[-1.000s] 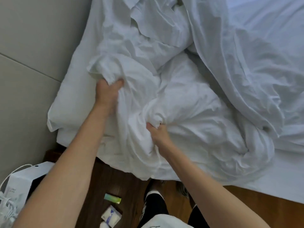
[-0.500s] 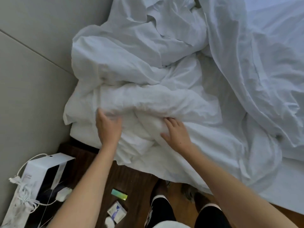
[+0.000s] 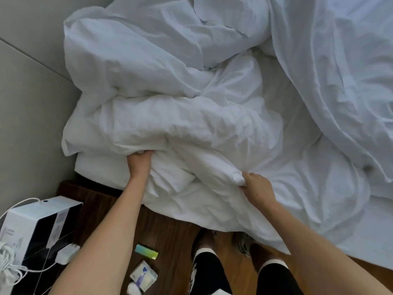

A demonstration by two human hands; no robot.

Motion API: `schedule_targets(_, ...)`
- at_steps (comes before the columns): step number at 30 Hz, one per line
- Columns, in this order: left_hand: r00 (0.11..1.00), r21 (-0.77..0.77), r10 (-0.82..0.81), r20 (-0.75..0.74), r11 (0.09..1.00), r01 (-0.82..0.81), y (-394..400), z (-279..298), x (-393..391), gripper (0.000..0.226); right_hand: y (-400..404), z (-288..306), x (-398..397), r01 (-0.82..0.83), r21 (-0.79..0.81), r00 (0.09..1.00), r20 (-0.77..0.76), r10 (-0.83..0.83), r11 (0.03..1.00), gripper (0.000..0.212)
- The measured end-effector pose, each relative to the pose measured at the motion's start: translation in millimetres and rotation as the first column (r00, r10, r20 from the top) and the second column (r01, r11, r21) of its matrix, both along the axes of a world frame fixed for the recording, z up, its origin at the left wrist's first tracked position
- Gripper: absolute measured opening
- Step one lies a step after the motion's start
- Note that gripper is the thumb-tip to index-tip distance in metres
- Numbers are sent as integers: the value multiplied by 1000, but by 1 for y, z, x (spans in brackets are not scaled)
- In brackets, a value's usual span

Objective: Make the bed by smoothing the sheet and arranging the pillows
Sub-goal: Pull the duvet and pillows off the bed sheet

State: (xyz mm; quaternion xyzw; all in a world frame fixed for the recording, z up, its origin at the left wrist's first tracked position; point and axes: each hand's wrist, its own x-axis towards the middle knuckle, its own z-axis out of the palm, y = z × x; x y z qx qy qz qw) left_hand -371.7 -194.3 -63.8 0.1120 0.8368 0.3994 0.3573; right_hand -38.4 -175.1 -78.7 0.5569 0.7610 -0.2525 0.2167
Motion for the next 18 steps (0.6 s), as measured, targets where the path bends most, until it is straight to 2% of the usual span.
schedule_targets(2,998,70,-33,-62,997,38,9,8,1,55,2,4,8,-5,-23,999,-48,4,1000,17)
schedule_targets(4,976,91,-97,-195,989,116,23,16,0,62,2,10,19,-21,-21,996,-92,19,1000,17)
schedule_targets(6,918,55,-211,-335,969,243,43,14,-5,79,3,17,28,-39,10,991,-125,39,999,18)
schedule_targets(8,860,-30,-301,-413,948,318,62,9,-7,88,3,23,34,-45,32,990,-134,49,998,19)
schedule_targets(10,885,-14,-289,-366,952,305,78,6,-3,87,2,27,36,-52,40,988,-146,57,998,19)
schedule_targets(13,943,51,-230,-239,967,249,85,17,9,74,1,35,38,-65,28,989,-134,68,998,20)
schedule_targets(15,933,45,-265,-243,958,283,74,33,10,66,7,45,48,-88,42,992,-88,91,995,19)
schedule_targets(18,881,-13,-414,-230,906,423,39,79,2,59,29,74,85,-98,100,994,-36,102,990,17)
